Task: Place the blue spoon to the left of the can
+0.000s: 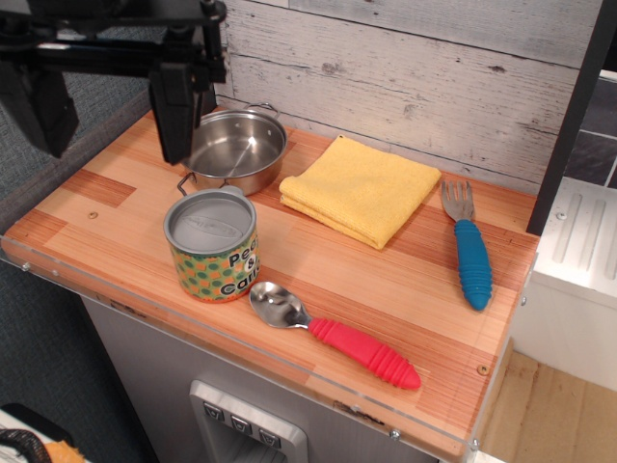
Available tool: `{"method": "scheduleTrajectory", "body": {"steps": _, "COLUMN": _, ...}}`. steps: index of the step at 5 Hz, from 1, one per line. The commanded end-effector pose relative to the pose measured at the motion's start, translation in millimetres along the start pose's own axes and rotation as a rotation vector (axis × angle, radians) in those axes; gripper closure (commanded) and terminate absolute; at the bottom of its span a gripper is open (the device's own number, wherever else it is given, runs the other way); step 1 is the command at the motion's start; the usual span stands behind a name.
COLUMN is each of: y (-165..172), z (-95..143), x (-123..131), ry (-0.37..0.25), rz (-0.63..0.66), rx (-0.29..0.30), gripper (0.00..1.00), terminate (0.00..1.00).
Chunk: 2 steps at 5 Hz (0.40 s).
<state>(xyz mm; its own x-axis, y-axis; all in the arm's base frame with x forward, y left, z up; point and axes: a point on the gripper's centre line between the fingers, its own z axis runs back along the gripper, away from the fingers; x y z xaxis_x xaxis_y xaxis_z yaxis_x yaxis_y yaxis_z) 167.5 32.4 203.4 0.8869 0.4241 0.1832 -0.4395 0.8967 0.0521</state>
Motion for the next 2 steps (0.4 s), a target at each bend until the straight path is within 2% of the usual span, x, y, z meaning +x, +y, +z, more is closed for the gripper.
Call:
{"method": "scheduleTrajectory", "body": {"steps": 1, "y": 0.0, "z": 0.0, "x": 0.0, "ry": 0.0, "rz": 0.0, "rx": 0.0, "gripper": 0.0, "terminate": 0.0}}
{"method": "scheduleTrajectory", "body": {"steps": 2, "y": -29.4, "z": -10.4, "x": 9.2, "ry": 0.044, "rz": 0.064, "rx": 0.057, "gripper": 0.0, "terminate": 0.0}}
